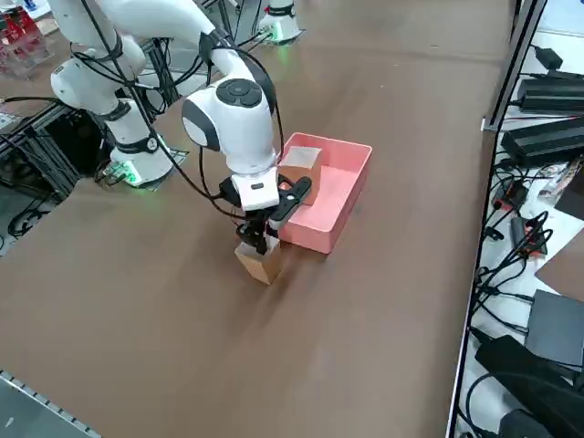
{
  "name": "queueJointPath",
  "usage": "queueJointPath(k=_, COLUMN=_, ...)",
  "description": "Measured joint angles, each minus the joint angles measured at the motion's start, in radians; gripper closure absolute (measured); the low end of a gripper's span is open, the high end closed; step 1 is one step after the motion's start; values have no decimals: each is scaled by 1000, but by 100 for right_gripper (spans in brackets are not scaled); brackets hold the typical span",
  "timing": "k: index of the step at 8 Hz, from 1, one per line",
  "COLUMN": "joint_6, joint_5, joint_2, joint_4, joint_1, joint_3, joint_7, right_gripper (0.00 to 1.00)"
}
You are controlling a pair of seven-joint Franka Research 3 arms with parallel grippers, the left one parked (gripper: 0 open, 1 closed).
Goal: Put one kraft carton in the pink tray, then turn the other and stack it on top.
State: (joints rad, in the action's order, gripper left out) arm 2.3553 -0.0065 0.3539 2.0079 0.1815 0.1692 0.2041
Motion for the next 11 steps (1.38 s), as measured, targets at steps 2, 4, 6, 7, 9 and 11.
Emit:
queueJointPath(k=2, joint_6=13, joint_5=0, joint_2=0, joint_4=0, joint_1=2, joint_3=0, joint_7=75, right_gripper=92)
queueJointPath(k=4, joint_6=-11, joint_5=0, joint_2=-19, joint_4=-6, joint_1=10, joint_3=0, joint_7=153, right_gripper=98)
queueJointPath(k=6, joint_6=-130, joint_5=-1, joint_2=-93, joint_4=-25, joint_1=10, joint_3=-2, joint_7=254, right_gripper=98)
queueJointPath(k=7, joint_6=-202, joint_5=-1, joint_2=-148, joint_4=-39, joint_1=9, joint_3=-7, joint_7=314, right_gripper=98)
queueJointPath(k=9, joint_6=-382, joint_5=-3, joint_2=-251, joint_4=-88, joint_1=-10, joint_3=-19, joint_7=387, right_gripper=98)
queueJointPath(k=11, joint_6=-560, joint_5=-9, joint_2=-305, joint_4=-166, joint_1=-72, joint_3=-28, joint_7=485, right_gripper=98)
